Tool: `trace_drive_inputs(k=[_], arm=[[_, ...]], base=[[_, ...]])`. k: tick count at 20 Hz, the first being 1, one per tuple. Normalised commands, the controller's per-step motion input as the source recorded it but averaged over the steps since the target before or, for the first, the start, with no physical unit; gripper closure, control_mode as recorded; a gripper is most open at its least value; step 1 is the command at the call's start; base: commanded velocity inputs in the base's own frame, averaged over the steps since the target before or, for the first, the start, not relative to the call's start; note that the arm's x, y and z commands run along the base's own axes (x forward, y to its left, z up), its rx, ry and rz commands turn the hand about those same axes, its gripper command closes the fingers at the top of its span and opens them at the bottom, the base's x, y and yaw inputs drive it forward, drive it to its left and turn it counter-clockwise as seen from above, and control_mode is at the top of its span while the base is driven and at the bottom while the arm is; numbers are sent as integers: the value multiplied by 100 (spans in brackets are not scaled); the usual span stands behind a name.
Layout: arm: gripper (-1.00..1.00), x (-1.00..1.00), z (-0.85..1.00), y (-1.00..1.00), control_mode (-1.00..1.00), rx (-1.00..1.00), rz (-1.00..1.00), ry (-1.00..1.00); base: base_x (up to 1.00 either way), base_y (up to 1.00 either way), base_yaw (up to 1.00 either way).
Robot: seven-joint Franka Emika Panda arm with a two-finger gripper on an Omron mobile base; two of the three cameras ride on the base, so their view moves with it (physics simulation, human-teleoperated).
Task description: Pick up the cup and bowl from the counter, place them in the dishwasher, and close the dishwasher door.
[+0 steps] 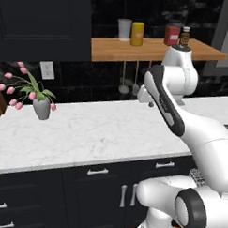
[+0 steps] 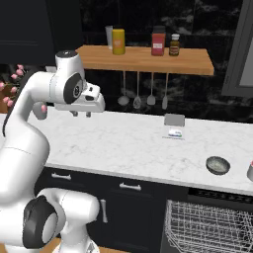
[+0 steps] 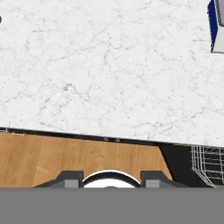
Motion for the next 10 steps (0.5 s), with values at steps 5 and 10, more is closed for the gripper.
trace_drive_inputs(k=[5, 10], arm=[[-100, -51, 0, -1, -100, 0, 0, -3], [-100, -90, 0, 0, -100, 0, 0, -15]], base=[[0, 0, 0], [0, 0, 0]])
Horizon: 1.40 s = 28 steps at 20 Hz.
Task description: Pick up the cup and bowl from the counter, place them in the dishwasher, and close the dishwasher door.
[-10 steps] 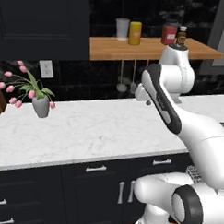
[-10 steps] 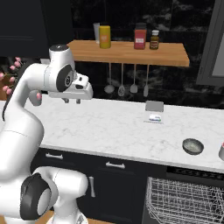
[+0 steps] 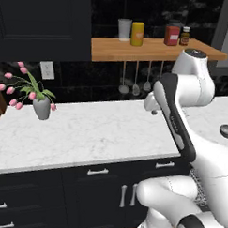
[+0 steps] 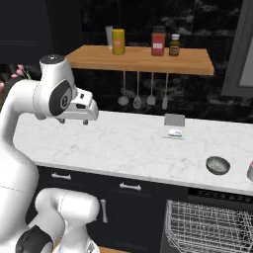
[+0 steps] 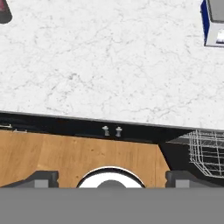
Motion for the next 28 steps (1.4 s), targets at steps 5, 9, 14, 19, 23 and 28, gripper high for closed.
trace_drive_inputs(k=[5, 9, 14, 19, 23, 28], arm=[[-100, -69, 0, 0, -100, 0, 0, -4], [-100, -44, 0, 0, -100, 0, 0, 0], [-100, -18, 0, 0, 100, 0, 0, 0], [-100, 0, 0, 0, 100, 0, 0, 0], [-100, 0, 0, 0, 100, 0, 0, 0], [-100, 0, 0, 0, 100, 0, 0, 0]], base=[[0, 0, 0], [0, 0, 0], [-2, -1, -2], [0, 23, -46], [0, 50, -83], [2, 41, -89]])
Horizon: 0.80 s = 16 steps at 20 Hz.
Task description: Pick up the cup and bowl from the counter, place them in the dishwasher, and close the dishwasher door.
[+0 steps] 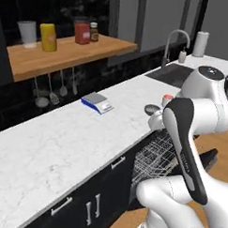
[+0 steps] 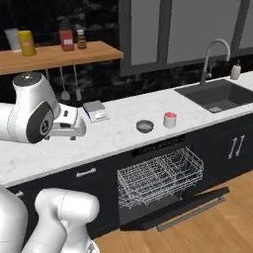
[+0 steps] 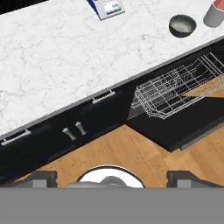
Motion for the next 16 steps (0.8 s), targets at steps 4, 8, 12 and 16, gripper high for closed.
trace_drive_inputs(k=[4, 8, 12, 16], arm=[[-100, 0, 0, 0, 100, 0, 0, 0], [-100, 0, 0, 0, 100, 0, 0, 0], [-100, 0, 0, 0, 100, 0, 0, 0], [-100, 0, 0, 0, 100, 0, 0, 0]], base=[[3, 35, -86], [9, 58, -78], [48, 54, -47], [18, 10, -8]])
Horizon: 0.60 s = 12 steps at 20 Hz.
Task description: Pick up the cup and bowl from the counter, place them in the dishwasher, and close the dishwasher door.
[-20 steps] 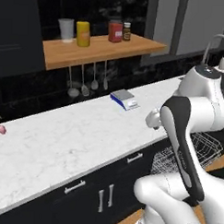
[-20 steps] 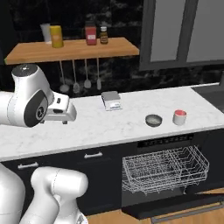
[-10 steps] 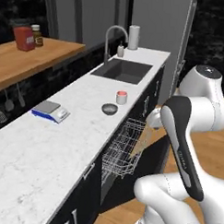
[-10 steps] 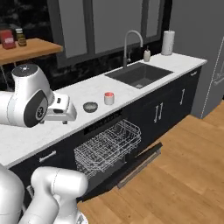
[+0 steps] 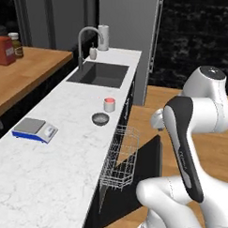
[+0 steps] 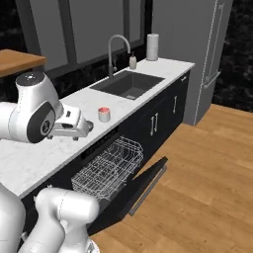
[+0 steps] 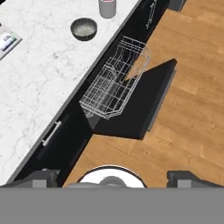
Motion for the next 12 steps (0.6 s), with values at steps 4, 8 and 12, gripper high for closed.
trace_drive_inputs(k=[4, 8, 12], arm=[[-100, 0, 0, 0, 100, 0, 0, 0], [-100, 0, 0, 0, 100, 0, 0, 0], [-100, 0, 0, 0, 100, 0, 0, 0]], base=[[65, 1, -3], [73, 1, -8], [7, 32, 0]])
